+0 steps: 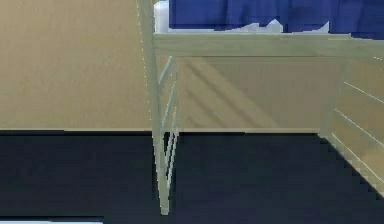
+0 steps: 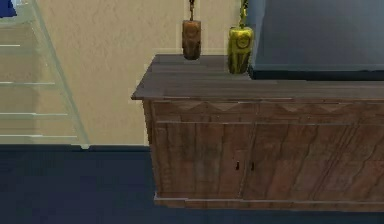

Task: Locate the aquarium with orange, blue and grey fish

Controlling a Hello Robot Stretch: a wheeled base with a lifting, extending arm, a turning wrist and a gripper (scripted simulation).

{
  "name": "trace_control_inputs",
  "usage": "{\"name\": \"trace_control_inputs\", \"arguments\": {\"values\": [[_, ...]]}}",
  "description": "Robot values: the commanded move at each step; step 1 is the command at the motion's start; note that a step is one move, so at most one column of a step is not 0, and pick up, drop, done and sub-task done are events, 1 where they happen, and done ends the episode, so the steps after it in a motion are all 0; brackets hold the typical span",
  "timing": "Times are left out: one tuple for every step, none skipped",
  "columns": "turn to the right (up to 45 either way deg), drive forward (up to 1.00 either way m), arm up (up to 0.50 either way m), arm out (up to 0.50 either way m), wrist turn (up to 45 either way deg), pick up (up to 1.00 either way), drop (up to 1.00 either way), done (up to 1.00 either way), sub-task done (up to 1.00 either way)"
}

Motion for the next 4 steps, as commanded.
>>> {"name": "trace_control_inputs", "arguments": {"values": [[45.0, 0.00, 0.00, 0.00, 0.0, 0.00, 0.00, 0.00, 0.00], [45.0, 0.00, 0.00, 0.00, 0.0, 0.00, 0.00, 0.00, 0.00], [3.0, 0.00, 0.00, 0.00, 0.0, 0.00, 0.00, 0.00, 0.00], [0.0, 0.30, 0.00, 0.00, 0.0, 0.00, 0.00, 0.00, 0.00]]}}
